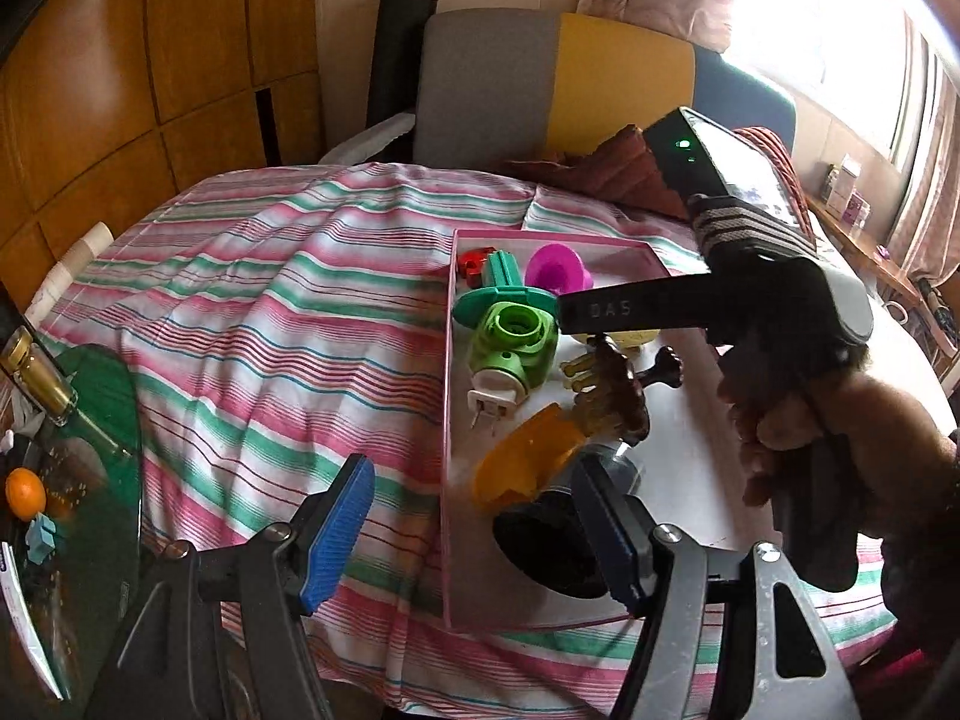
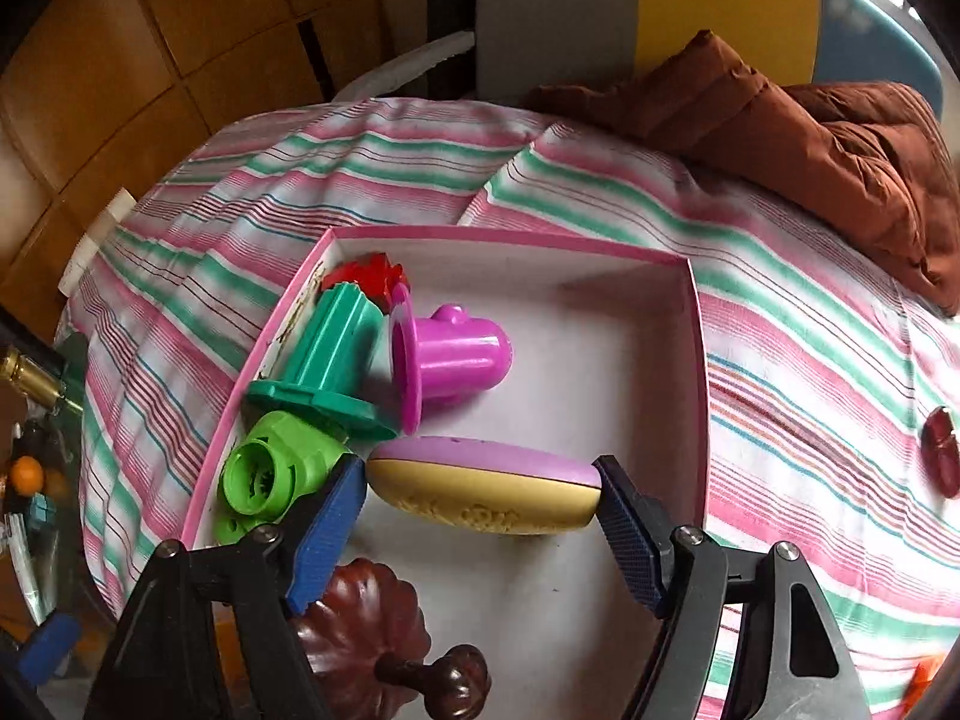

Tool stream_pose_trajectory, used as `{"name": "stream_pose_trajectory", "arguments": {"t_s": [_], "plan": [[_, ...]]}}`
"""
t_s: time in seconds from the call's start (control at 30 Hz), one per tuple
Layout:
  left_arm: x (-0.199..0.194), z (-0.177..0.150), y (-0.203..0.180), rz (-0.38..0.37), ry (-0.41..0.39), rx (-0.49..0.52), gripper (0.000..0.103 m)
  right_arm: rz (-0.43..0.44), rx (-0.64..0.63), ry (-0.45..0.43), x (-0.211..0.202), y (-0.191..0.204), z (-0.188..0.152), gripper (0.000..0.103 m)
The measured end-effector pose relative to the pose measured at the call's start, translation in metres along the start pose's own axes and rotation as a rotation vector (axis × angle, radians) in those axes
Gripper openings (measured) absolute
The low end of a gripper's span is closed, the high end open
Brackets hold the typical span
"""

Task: Organize rigid objects
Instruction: 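Lower the patterned egg into the tray and open the right gripper, then move both open grippers toward the red capsule and orange blocks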

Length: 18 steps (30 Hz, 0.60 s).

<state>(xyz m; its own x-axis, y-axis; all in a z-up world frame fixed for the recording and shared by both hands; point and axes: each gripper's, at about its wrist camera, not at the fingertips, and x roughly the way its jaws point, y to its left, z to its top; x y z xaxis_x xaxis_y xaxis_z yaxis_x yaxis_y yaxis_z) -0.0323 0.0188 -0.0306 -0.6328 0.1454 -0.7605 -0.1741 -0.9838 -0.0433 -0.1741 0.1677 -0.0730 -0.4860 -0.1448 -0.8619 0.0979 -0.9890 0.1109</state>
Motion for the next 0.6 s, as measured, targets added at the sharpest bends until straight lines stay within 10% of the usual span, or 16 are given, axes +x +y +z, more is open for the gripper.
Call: {"name": "stream_pose_trajectory", "arguments": {"t_s": [0.6], "plan": [[-0.020,0.011,-0.019,0.000,-0.057,0.062,0.069,0.001,0.131,-0.203,-0.111,-0.067,-0.044,0.081]]}}
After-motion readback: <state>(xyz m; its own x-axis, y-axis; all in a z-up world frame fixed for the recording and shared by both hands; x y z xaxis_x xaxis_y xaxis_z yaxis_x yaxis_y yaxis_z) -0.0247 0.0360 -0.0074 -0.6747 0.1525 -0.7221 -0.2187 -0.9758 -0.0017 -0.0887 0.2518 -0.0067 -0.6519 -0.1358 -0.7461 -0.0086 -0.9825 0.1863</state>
